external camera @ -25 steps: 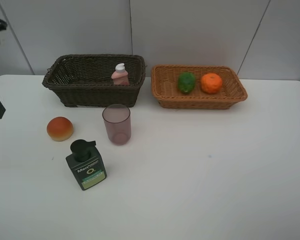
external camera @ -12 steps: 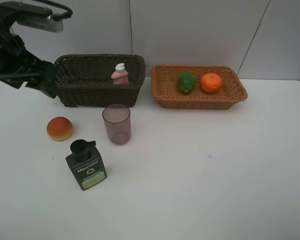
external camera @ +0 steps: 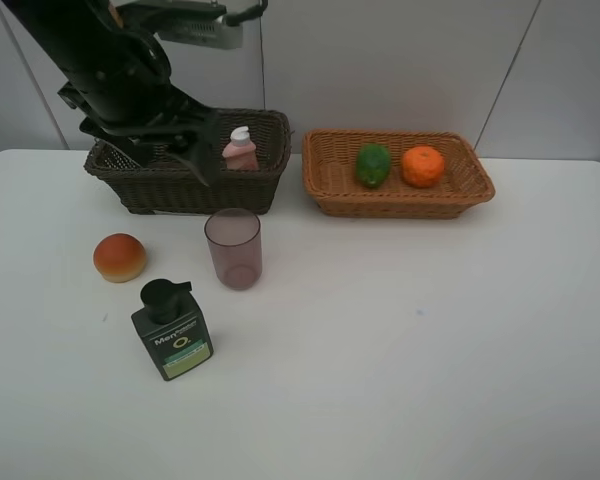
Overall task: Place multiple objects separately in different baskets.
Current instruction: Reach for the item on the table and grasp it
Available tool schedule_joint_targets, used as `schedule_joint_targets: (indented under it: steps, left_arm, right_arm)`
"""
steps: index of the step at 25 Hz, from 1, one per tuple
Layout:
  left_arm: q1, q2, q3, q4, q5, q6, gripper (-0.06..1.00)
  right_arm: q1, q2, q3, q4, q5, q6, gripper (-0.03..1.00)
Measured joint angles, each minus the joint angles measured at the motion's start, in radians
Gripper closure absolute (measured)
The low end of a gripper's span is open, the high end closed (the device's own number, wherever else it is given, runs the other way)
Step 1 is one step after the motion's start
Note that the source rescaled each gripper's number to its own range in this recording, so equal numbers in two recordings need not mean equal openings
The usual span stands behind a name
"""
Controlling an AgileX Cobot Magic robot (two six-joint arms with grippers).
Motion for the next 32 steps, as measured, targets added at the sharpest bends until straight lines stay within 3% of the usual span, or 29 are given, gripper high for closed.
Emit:
schedule_joint_targets:
  steps: [5,11,32]
  left_arm:
    - [-0.012,0.106,-0.021,0.033,0.004,-0.08,-0.06]
    - [-0.012,0.215,-0.022,0.109,0.002,-0.258,-0.06]
    - [-0.012,0.335,-0.022,0.036,-0.132,-0.283,-0.06]
  right_arm:
    - [0.0,0.0,0.0,0.0,0.0,0.0,0.25]
    - [0.0,0.0,0.0,0.0,0.0,0.0,0.25]
    - [0.0,0.0,0.0,-0.009,0.0,0.0,0.25]
